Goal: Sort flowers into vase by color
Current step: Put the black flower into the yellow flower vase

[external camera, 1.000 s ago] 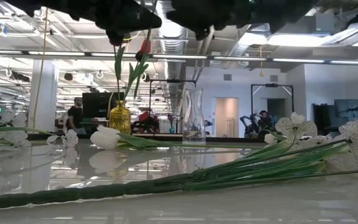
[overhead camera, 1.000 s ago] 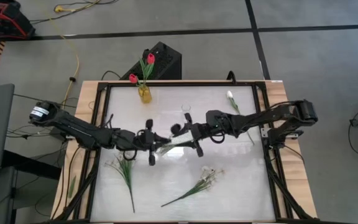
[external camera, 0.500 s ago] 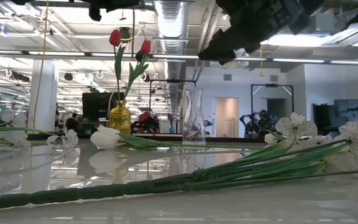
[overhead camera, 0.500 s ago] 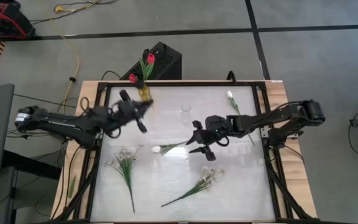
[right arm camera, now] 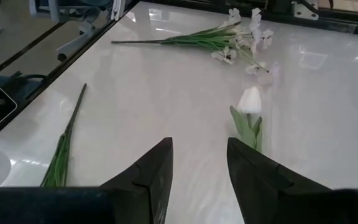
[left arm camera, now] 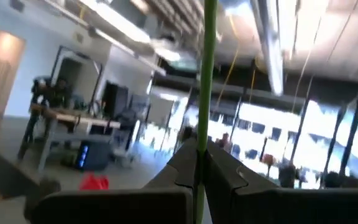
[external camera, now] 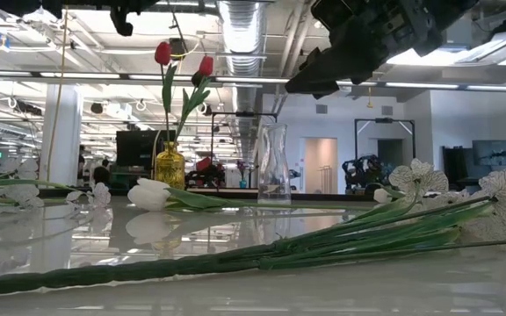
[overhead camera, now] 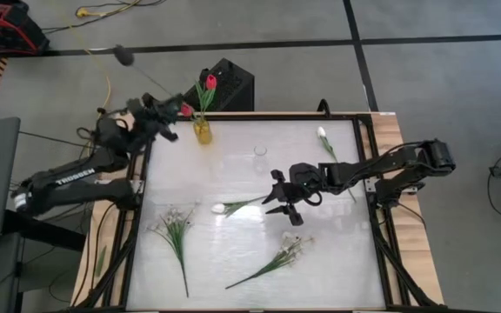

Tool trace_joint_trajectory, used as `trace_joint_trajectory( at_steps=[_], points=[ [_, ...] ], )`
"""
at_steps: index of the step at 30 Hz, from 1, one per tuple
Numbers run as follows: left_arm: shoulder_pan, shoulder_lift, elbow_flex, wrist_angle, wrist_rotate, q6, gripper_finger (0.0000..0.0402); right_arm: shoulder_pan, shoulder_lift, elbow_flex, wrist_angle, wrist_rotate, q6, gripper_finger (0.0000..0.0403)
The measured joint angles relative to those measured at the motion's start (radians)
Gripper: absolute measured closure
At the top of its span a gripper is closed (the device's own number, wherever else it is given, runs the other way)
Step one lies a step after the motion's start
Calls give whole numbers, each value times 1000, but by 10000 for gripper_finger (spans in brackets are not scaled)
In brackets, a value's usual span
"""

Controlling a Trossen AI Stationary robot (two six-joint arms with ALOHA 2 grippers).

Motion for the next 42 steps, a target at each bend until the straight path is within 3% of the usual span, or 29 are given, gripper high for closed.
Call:
trace_joint_trajectory(
  at_steps=[11, 17, 20, 27, 32, 42],
  points=[
    [382, 131, 13, 41, 34, -85, 401, 3, 0, 0, -18, -1, 69, 227],
    [531, 278, 12, 17, 185, -215, 402, 20, 0, 0, -43, -1, 98, 227],
    [559, 351, 6, 17, 257, -243, 402, 36, 0, 0, -46, -1, 98, 227],
    [566, 441, 6, 23, 311, -237, 401, 55, 0, 0, -51, -1, 98, 227],
    [566, 427, 6, -24, 385, -221, 401, 55, 0, 0, -54, -1, 97, 227],
    [566, 332, 6, -157, 376, -141, 401, 18, 0, 0, -51, 0, 79, 227]
  ],
)
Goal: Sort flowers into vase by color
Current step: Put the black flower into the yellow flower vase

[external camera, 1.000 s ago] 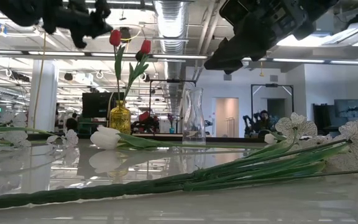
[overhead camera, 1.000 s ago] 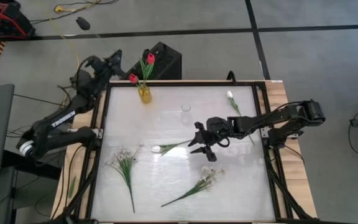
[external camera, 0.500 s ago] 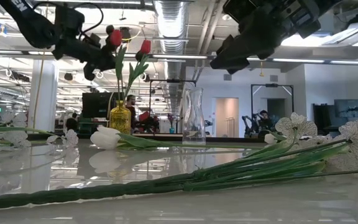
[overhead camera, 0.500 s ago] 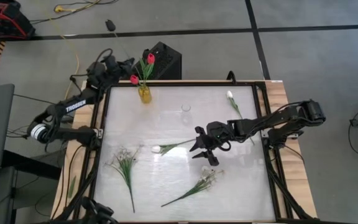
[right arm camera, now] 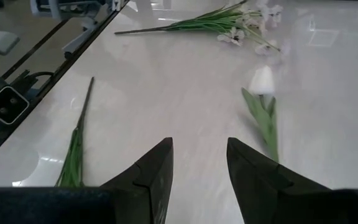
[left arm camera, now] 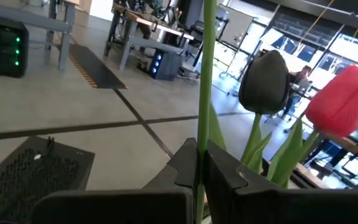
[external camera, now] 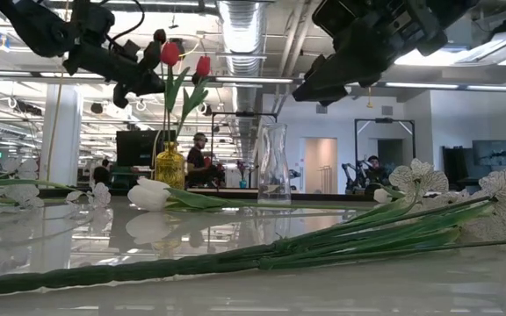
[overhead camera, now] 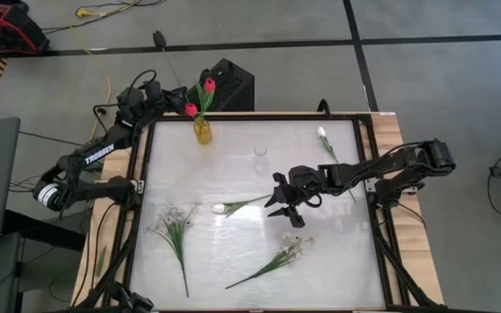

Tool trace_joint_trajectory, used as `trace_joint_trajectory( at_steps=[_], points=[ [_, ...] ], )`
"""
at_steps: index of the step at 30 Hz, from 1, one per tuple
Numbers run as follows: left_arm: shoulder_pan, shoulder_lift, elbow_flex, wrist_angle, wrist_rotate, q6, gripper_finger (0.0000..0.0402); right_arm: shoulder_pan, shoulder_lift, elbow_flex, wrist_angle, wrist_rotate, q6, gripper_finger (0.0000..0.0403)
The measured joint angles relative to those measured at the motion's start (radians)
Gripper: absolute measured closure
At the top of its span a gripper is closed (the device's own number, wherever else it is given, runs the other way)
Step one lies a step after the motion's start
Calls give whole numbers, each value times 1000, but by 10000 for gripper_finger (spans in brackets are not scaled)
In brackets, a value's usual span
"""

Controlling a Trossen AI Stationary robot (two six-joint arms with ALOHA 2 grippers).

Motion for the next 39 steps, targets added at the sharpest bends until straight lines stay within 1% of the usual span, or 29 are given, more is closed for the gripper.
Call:
trace_joint_trajectory(
  at_steps=[9, 18, 23, 28, 34, 39],
  points=[
    [-2, 31, -1, -1, -1, 8, 401, -13, 0, 0, 0, 0, 7, 227],
    [-23, 31, -1, 8, -5, 13, 401, -18, 0, 0, 0, 0, 1, 227],
    [-43, 31, -1, 60, -13, 13, 402, -18, 0, 0, 0, 0, 0, 227],
    [-63, 42, -1, 66, -48, 28, 401, -18, 0, 0, 0, 0, 0, 227],
    [-80, 87, -1, 65, -63, 35, 402, -18, 0, 1, 0, -1, 0, 227],
    [-81, 91, -1, 34, -80, 62, 402, -17, 0, 1, -7, -1, 0, 227]
  ],
)
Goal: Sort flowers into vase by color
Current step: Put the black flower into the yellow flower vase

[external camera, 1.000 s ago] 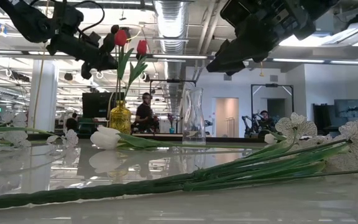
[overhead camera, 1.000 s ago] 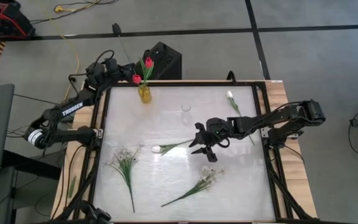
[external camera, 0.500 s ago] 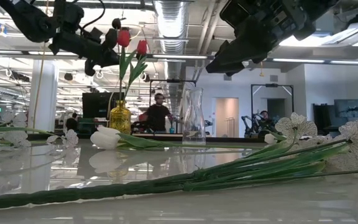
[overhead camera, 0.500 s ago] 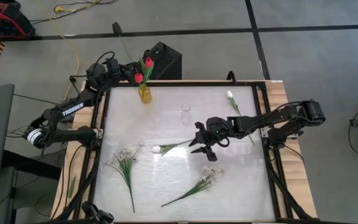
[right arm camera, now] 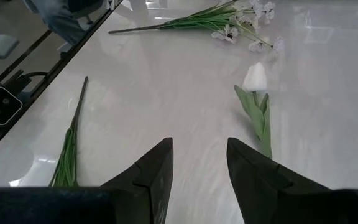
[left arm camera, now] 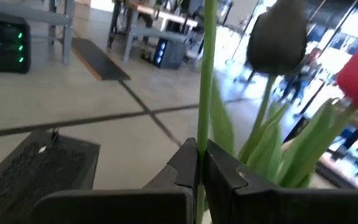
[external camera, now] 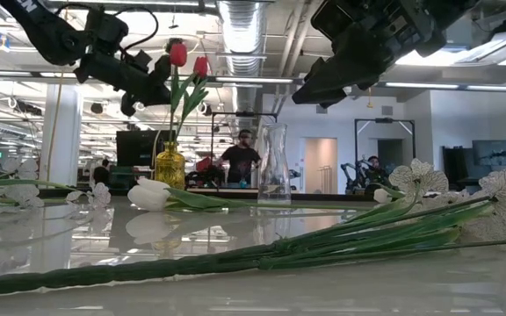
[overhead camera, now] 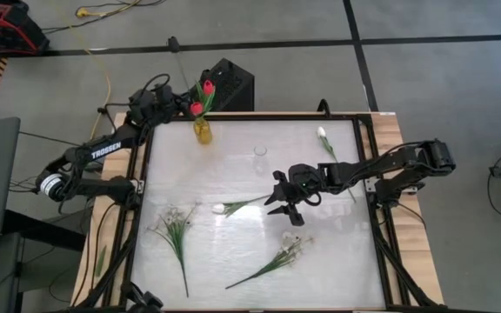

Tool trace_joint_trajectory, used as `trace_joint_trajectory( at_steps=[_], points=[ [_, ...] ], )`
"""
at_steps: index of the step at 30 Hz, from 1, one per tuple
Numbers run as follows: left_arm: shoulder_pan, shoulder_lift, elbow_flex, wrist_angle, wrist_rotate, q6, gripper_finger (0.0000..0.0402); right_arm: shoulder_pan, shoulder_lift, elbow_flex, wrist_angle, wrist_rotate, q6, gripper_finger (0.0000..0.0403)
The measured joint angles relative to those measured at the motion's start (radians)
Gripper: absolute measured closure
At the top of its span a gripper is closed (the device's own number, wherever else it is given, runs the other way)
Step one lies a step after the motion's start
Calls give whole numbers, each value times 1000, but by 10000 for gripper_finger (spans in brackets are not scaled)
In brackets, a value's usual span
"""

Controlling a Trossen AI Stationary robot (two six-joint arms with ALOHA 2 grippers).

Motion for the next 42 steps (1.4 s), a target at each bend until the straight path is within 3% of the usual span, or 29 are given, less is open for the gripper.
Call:
trace_joint_trajectory(
  at_steps=[4, 15, 32, 42],
  points=[
    [0, 0, -2, -41, -1, 35, 402, 0, 0, 0, -1, 0, -13, 227],
    [-4, 0, -208, 240, 0, 17, 402, -35, 0, 0, 0, -1, -82, 227],
    [-39, 0, -229, 196, -42, 95, 400, -113, 0, 0, 4, -2, -97, 227],
    [-38, 0, -228, 114, -36, 118, 318, -113, 0, 0, -23, -2, -98, 227]
  ],
)
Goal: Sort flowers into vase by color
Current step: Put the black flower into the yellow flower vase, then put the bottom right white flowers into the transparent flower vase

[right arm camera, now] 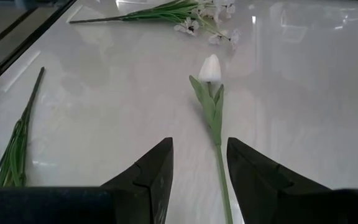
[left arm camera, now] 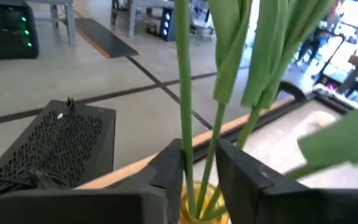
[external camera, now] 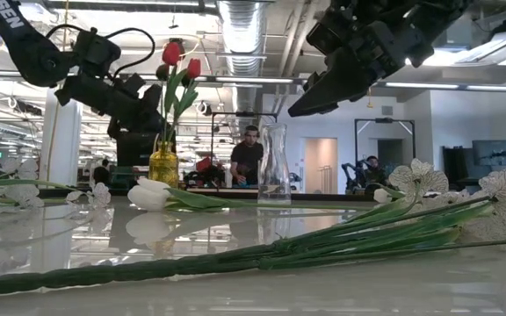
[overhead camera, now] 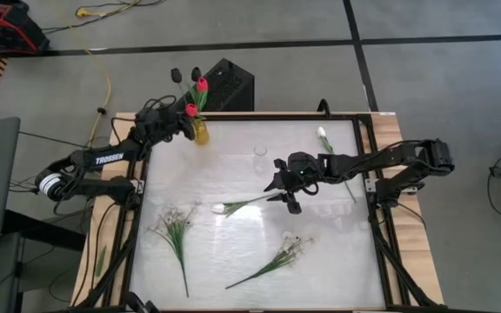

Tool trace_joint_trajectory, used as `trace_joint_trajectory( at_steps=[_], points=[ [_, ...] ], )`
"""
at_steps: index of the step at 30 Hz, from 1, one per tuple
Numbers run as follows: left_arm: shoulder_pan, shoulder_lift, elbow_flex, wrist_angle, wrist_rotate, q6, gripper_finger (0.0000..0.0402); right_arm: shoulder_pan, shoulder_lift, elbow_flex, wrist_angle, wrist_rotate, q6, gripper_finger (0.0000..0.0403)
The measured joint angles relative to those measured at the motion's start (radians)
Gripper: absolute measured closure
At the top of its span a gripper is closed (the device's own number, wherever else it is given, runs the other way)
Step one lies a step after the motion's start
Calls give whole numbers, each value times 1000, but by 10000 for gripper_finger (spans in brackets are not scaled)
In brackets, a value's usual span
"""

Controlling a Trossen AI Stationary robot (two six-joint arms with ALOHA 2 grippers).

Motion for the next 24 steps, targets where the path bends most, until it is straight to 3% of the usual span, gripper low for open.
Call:
trace_joint_trajectory(
  at_steps=[7, 13, 24],
  points=[
    [1, 0, 15, -49, 53, 29, 262, 0, 0, 0, -16, 0, -2, 227],
    [0, -3, 53, -69, 99, 32, 238, 0, 0, 0, -35, 0, 0, 227],
    [1, -121, 200, -486, 62, 152, 237, -2, 0, 0, -55, 0, -2, 227]
  ],
)
